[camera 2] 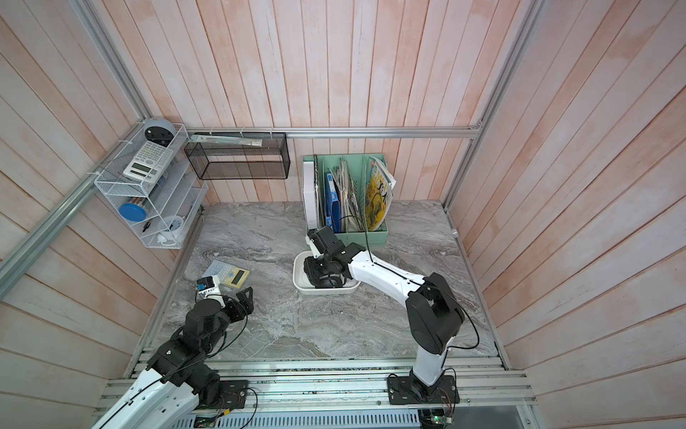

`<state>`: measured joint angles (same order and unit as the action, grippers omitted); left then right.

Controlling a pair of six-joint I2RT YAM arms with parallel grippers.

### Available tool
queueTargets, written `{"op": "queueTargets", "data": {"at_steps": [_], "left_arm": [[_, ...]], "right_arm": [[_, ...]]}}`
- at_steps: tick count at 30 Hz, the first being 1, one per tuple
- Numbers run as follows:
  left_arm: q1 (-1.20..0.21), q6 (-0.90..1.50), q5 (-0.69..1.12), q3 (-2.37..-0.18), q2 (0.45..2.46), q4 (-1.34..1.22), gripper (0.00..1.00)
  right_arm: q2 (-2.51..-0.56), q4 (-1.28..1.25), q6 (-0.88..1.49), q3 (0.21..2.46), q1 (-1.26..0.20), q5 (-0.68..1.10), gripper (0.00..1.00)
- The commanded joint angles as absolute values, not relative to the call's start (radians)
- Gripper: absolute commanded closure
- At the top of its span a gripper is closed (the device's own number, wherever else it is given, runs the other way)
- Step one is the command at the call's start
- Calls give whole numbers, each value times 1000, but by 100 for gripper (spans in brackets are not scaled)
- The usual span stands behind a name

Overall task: Take out the mouse from the storage box
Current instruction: Pick up the mouse from the storage box, then place the mouse at the center of the board.

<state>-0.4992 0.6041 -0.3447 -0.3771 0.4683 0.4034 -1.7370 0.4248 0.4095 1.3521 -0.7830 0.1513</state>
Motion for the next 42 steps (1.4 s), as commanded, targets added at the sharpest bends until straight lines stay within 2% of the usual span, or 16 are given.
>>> {"op": "queueTargets", "data": {"at_steps": [1,19,30,42], "left_arm": [[-495,586,-336,-366,462,383,5],[-496,591,-336,-362,445,391,5],[-496,597,-341,-362,425,406,5],[-497,598,-344,-360,414,411,5]], "right_arm": [[-1660,441,450,1297,-787,137,66],[-1356,372,604,929,-908,48,67],[-1371,225,700,791,-941,77,67],[-1467,126,758,751,-943,103,66]]}}
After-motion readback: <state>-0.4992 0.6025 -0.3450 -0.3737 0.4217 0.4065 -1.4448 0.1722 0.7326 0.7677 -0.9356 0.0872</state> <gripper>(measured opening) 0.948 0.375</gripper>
